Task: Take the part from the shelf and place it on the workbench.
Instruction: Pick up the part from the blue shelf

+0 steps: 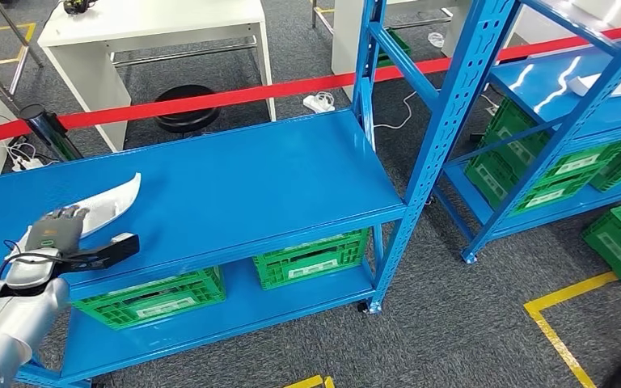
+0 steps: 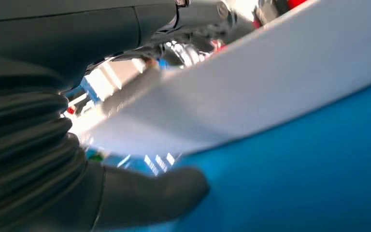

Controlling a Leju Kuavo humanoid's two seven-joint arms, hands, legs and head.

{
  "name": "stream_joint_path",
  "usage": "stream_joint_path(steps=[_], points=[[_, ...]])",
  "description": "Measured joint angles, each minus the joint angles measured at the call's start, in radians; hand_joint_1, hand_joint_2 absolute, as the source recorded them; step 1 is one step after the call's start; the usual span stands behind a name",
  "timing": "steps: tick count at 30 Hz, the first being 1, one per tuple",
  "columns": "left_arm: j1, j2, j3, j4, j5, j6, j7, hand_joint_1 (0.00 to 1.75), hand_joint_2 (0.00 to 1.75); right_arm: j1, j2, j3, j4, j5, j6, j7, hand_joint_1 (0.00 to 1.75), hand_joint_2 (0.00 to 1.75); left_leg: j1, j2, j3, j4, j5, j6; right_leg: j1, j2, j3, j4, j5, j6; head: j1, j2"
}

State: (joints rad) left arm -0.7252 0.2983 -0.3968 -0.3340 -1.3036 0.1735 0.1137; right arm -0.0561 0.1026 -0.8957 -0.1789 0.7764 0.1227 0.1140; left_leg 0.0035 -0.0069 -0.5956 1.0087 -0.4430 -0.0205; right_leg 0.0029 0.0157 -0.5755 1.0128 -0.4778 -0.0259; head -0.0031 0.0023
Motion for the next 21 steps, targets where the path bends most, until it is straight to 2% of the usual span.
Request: stream_joint_path(steps=[5,21], points=[[-0.008,0.019,0.031,0.024,0.033,-0.046,0.007,1.75,1.75,0.001,-0.001,0.000,0.000,0.004,0.002,-0.002,0.00,0.00,0.000,0.000,0.000,0.000,0.001,-0.001,0.001,0.000,0.000,0.000,0.000,0.000,0.000,0.000],[0.005,0.051,0.078,0.037,0.073,0.003,-0.044,1.75,1.75,0.000,-0.001,0.000,0.000,0.030,0.017,0.004,0.00,0.00,0.000,0.000,-0.001,0.000,0.000,-0.001,0.000,0.000,-0.001,0.001,-0.001,-0.001,0.000,0.000]])
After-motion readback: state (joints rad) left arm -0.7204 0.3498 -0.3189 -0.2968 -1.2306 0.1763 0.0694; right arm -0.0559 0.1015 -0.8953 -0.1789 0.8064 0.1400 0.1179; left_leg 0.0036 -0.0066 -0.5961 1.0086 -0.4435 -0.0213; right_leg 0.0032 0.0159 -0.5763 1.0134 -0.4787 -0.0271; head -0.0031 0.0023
